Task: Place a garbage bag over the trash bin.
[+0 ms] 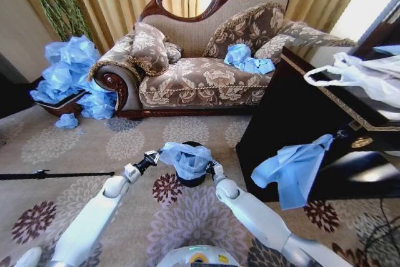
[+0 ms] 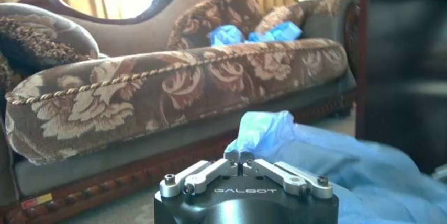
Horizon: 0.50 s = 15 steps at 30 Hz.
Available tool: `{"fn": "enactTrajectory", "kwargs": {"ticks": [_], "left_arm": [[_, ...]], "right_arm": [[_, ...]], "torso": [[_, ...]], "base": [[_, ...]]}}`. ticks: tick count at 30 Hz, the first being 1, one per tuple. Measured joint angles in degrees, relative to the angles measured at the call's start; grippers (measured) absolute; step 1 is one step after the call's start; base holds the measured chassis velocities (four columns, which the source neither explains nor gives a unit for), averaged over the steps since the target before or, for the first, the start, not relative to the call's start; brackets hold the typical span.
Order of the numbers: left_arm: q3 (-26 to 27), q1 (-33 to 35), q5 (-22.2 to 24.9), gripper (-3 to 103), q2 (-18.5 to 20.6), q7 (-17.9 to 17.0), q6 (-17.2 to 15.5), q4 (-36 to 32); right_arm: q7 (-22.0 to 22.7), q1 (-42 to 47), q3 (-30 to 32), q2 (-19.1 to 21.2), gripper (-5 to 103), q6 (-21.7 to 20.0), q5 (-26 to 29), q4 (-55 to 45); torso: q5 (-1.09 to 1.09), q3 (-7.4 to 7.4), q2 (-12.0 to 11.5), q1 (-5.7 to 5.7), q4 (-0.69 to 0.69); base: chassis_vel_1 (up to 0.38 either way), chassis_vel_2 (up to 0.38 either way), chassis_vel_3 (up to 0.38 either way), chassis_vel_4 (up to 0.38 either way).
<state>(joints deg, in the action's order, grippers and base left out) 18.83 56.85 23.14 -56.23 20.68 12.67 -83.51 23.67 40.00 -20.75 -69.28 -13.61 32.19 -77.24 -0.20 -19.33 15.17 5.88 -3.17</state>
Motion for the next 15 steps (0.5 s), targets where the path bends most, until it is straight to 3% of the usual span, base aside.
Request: {"fn": "enactTrajectory", "kwargs": {"ticks": [8,15], "left_arm": [[-3.3,-4.2,0.7,0,-3.1,-3.0,-2.8,3.8],[-4.7,-5.9,1.6,0,-3.4,-5.2,-4.5,4.8]], "right_arm": [[0.1,-1.9,-0.1,2.4,0,-0.4,0.5,-1.0],[-0.6,-3.9,0.0,4.0,0,-0.4,0.7,-0.5]], "torso": [[0.0,0.0,0.0,0.0,0.0],[0.0,0.0,0.0,0.0,0.0]], "base": [[0.0,0.0,0.0,0.0],[0.0,0.0,0.0,0.0]]}}
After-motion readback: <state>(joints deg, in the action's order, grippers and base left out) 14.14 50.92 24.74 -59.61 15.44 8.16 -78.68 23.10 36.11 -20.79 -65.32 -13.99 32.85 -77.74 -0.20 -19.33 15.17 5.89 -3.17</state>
